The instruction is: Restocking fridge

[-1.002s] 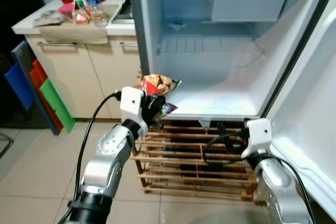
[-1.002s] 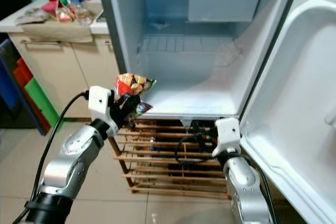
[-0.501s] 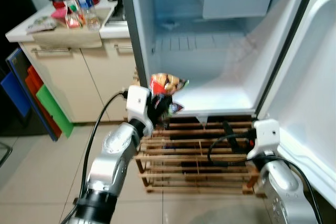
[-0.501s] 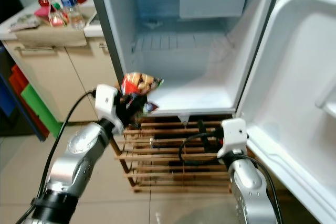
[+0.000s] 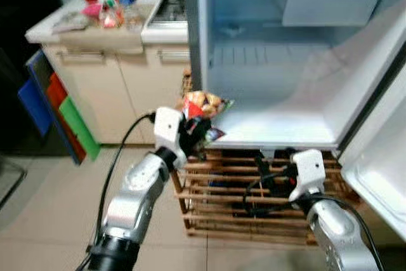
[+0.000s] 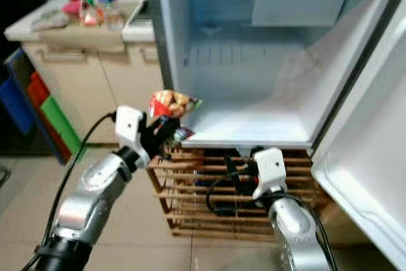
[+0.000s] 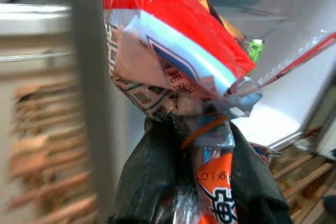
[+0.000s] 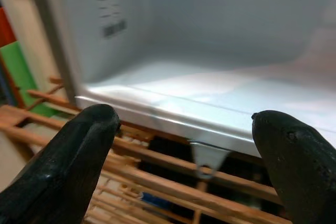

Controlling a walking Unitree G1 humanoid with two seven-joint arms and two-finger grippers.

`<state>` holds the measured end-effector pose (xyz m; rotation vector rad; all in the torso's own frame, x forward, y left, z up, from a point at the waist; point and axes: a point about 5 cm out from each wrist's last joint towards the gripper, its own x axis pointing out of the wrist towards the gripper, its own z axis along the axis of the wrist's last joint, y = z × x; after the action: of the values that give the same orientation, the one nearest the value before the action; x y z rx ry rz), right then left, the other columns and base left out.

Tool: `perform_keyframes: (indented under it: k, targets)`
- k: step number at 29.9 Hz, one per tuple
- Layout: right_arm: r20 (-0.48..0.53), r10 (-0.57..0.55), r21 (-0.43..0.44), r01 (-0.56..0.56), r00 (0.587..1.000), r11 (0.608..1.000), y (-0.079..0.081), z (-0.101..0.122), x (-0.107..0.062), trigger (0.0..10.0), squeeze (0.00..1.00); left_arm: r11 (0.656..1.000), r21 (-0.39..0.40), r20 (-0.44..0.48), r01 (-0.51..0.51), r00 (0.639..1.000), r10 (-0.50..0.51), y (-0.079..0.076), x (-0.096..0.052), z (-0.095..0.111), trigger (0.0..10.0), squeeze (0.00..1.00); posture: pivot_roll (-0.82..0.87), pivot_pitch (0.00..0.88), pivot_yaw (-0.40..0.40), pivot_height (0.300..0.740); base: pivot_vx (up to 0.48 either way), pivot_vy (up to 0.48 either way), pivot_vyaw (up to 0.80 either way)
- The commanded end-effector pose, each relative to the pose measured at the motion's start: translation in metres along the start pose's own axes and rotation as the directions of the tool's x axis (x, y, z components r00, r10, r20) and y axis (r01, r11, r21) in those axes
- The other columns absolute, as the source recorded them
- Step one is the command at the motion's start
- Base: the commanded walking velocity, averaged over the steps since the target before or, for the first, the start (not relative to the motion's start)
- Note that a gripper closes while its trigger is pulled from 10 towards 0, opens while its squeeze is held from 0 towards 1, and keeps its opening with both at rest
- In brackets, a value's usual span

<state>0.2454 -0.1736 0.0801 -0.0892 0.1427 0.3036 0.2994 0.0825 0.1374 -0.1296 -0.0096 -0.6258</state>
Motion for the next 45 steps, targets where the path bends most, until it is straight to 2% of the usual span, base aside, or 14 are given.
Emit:
perform_keyframes:
  k: [1, 4, 6, 13, 17, 21, 26, 31, 33, 36, 37, 41, 44, 45]
  targets:
    - [0.007, -0.007, 0.004, 0.007, 1.000, 1.000, -0.002, 0.001, -0.002, 10.0, 0.00, 0.997, 0.032, 0.001, 0.073, 0.997, -0.073, -0.012, 0.007, 0.004, 10.0, 0.00, -0.19, 0.000, 0.071, 0.740, 0.461, 0.000, 0.00]
    - [0.010, -0.008, 0.004, 0.008, 1.000, 1.000, 0.000, 0.000, -0.002, 10.0, 0.00, 0.990, 0.092, -0.011, 0.111, 0.994, -0.110, -0.021, 0.015, 0.005, 10.0, 0.00, -0.20, 0.000, 0.074, 0.740, 0.480, 0.000, 0.00]
    - [-0.005, -0.007, -0.007, 0.007, 1.000, 1.000, 0.001, -0.001, -0.002, 10.0, 0.00, 0.989, 0.096, -0.013, 0.109, 0.994, -0.109, -0.022, 0.017, 0.005, 10.0, 0.00, -0.20, 0.000, 0.077, 0.740, 0.240, 0.000, 0.00]
    - [0.003, -0.039, 0.009, 0.039, 0.999, 0.999, -0.003, -0.001, -0.005, 10.0, 0.00, 0.991, 0.079, -0.011, 0.105, 0.994, -0.105, -0.026, 0.024, 0.006, 10.0, 0.00, -0.21, 0.000, 0.081, 0.740, 0.000, 0.000, -0.66]
    - [0.002, -0.041, 0.002, 0.041, 0.999, 0.999, -0.003, -0.001, -0.008, 10.0, 0.00, 0.991, 0.084, -0.019, 0.108, 0.994, -0.107, -0.029, 0.029, 0.005, 10.0, 0.00, -0.22, 0.000, 0.082, 0.740, 0.000, 0.000, 0.00]
    - [0.003, -0.044, -0.003, 0.044, 0.999, 0.999, -0.003, -0.001, -0.008, 10.0, 0.00, 0.989, 0.050, -0.010, 0.136, 0.991, -0.136, -0.035, 0.034, 0.005, 10.0, 0.00, -0.22, 0.000, 0.084, 0.740, 0.000, 0.000, 0.00]
    - [0.009, -0.044, -0.002, 0.044, 0.999, 0.999, -0.001, 0.000, -0.007, 10.0, 0.00, 0.985, 0.023, -0.009, 0.169, 0.986, -0.169, -0.045, 0.045, 0.005, 10.0, 0.00, -0.23, 0.000, 0.094, 0.740, 0.253, -0.371, 0.00]
    - [0.009, -0.045, 0.001, 0.045, 0.999, 0.999, 0.001, 0.000, -0.008, 10.0, 0.00, 0.986, 0.011, -0.016, 0.165, 0.986, -0.164, -0.047, 0.052, 0.005, 10.0, 0.00, -0.24, 0.000, 0.099, 0.740, 0.343, -0.332, 0.00]
    - [0.010, -0.044, 0.003, 0.044, 0.999, 0.999, 0.003, 0.000, -0.009, 10.0, 0.00, 0.994, 0.046, -0.027, 0.096, 0.995, -0.095, -0.038, 0.058, 0.006, 10.0, 0.00, -0.25, 0.000, 0.108, 0.740, 0.452, 0.000, 0.00]
    - [0.010, -0.045, 0.002, 0.045, 0.999, 0.999, 0.003, 0.000, -0.010, 10.0, 0.00, 0.997, 0.052, -0.034, 0.057, 0.998, -0.056, -0.030, 0.060, 0.008, 10.0, 0.00, -0.25, 0.000, 0.111, 0.740, 0.150, 0.000, 0.00]
    - [0.005, -0.050, 0.004, 0.050, 0.999, 0.999, 0.003, -0.002, -0.012, 10.0, 0.00, 0.999, 0.043, -0.039, -0.004, 0.999, 0.006, -0.011, 0.062, 0.014, 10.0, 0.00, -0.25, 0.000, 0.110, 0.740, 0.000, 0.000, 0.00]
    - [-0.002, -0.047, 0.005, 0.047, 0.999, 0.999, 0.004, -0.003, -0.014, 10.0, 0.00, 0.998, 0.052, -0.060, -0.025, 0.998, 0.028, 0.001, 0.063, 0.018, 10.0, 0.00, -0.25, 0.000, 0.108, 0.740, 0.000, 0.000, 0.00]
    - [-0.008, -0.031, 0.007, 0.031, 0.999, 1.000, 0.007, -0.003, -0.017, 10.0, 0.00, 0.996, 0.088, -0.178, -0.020, 0.983, 0.036, 0.015, 0.064, 0.011, 10.0, 0.00, -0.24, 0.000, 0.107, 0.740, 0.000, 0.000, 0.00]
    - [-0.008, -0.031, 0.007, 0.031, 0.999, 1.000, 0.007, -0.003, -0.017, 10.0, 0.00, 0.996, 0.088, -0.178, -0.020, 0.983, 0.036, 0.015, 0.064, 0.011, 10.0, 0.00, -0.24, 0.000, 0.107, 0.740, 0.000, 0.000, 0.00]
